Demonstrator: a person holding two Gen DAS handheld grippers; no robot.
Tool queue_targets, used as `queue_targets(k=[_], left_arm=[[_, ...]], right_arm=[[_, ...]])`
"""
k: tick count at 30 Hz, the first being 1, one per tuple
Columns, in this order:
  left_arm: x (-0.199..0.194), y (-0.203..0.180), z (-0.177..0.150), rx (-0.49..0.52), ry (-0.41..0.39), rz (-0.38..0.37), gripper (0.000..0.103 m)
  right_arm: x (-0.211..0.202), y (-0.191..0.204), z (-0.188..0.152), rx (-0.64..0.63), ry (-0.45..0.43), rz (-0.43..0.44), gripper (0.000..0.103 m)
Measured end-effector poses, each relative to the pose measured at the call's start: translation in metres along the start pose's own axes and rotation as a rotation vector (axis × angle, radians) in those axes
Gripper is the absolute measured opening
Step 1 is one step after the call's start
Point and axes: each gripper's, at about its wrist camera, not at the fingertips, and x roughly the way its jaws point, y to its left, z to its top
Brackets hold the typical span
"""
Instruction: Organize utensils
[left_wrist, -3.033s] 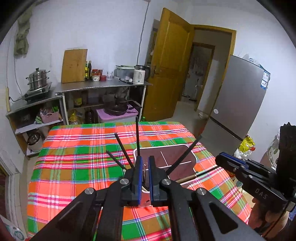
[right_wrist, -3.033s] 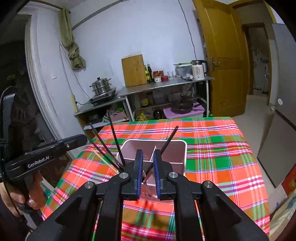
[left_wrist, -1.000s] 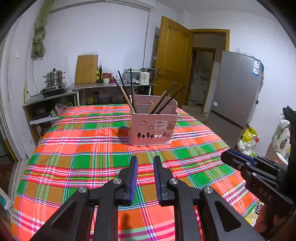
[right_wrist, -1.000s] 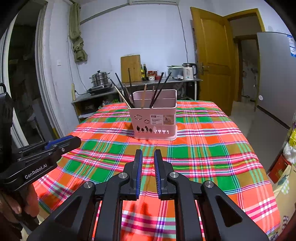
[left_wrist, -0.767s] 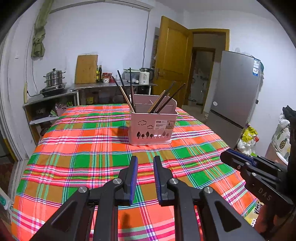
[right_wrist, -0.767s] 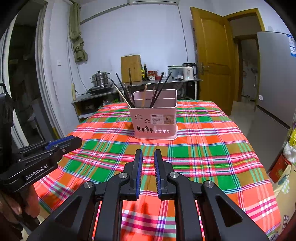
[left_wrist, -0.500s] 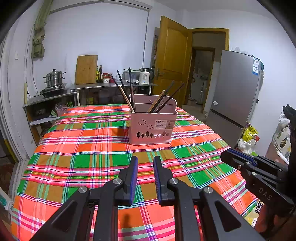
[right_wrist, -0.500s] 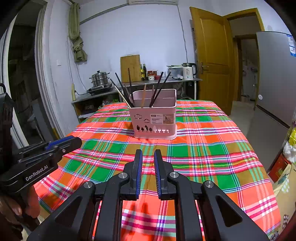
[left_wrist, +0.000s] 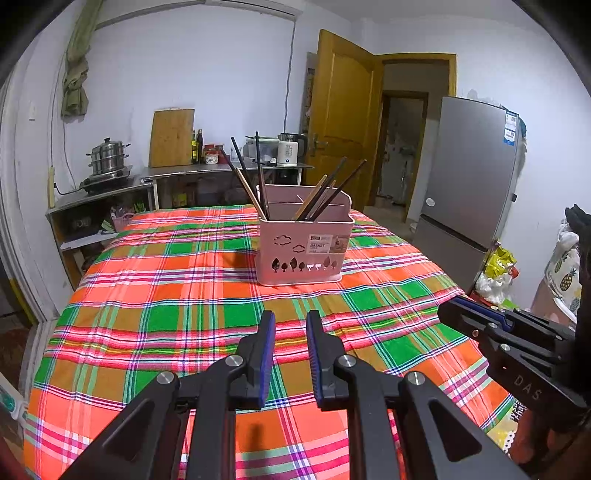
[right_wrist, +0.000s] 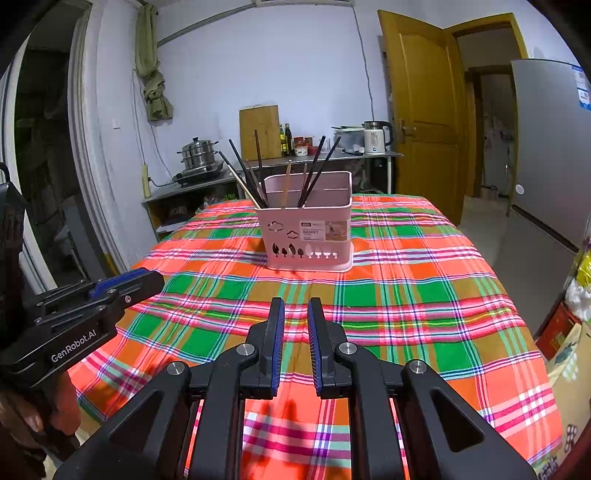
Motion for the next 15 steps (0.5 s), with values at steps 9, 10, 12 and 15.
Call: queue_targets(k=[9,10,12,15], left_arm=[[-0.0007,0.0,-0.0021,0.009,-0.005,0.007,0.016],[-0.0008,-0.0005,-0.0025,0.01,-0.005,0.008,0.016],[-0.0013,-0.0005,-0.0027,0.008,-0.006,0.015,0.016],[-0.001,-0.0004,-0.003,0.0,-0.007,0.027,0.016]], right_arm=[[-0.0002,0.0004,0.0,0.001,0.001,0.0,0.013],[0.0001,0.0003,0.0001,0.0,0.0,0.0,0.013],[0.0002,0.0003,0.0001,0.0,0.002,0.0,0.013],[-0.0002,0.0006,0.0002,-0.001,0.003,0.0,0.013]])
